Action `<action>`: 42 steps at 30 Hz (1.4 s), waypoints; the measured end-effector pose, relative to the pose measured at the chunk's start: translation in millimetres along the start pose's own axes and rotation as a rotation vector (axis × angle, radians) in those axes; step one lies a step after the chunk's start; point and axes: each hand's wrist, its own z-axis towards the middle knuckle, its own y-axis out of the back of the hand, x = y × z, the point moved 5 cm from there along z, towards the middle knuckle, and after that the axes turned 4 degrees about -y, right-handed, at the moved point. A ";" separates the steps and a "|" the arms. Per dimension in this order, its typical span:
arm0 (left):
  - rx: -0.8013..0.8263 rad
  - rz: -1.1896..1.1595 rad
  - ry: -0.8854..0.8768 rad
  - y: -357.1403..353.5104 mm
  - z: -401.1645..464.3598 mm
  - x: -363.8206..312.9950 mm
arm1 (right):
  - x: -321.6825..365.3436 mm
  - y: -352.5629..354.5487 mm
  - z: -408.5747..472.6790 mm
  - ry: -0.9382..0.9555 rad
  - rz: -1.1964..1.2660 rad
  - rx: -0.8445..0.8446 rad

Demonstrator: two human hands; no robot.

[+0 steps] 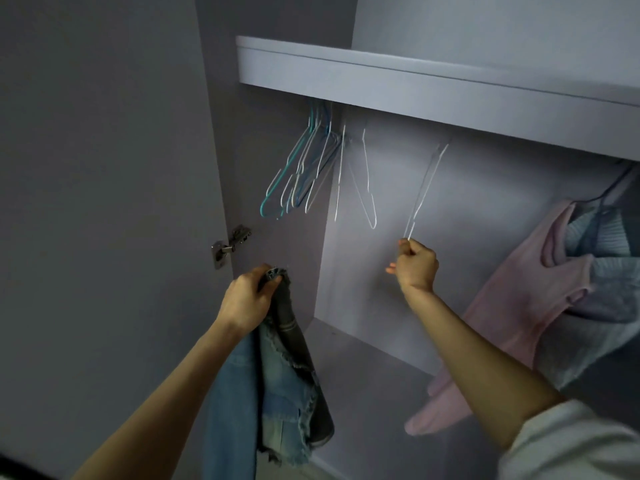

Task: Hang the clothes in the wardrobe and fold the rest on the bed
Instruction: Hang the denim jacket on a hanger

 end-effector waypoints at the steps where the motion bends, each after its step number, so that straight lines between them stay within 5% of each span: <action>1: 0.001 -0.034 0.018 0.5 -1.7 0.7 | -4.6 4.0 -5.6 -0.004 0.012 0.001; 5: 0.029 -0.087 0.052 0.2 -13.0 2.9 | -24.8 19.6 -36.5 -0.038 0.058 0.014; 11: 0.123 0.208 0.060 4.0 -25.6 9.6 | -90.4 33.9 -124.0 -0.122 0.084 0.213; 14: 0.161 0.104 0.092 3.8 -35.7 10.9 | -97.4 33.3 -141.6 -0.167 -0.012 0.323; 19: 0.111 -0.203 0.182 7.3 -52.3 18.2 | -73.3 38.9 -147.0 -0.053 0.086 0.216; 24: 0.048 -0.216 0.172 16.6 -61.5 21.6 | -91.3 27.8 -164.3 -0.179 -0.064 0.410; 32: -0.055 -0.026 0.197 38.4 -70.9 40.3 | -43.5 40.0 -181.0 0.276 0.020 0.105; 36: -0.071 0.056 0.307 50.1 -78.1 58.2 | -36.2 29.1 -173.2 -0.034 0.408 0.168; 42: 0.007 -0.212 0.395 55.4 -81.3 67.7 | -9.0 8.3 -162.4 -0.185 0.533 0.531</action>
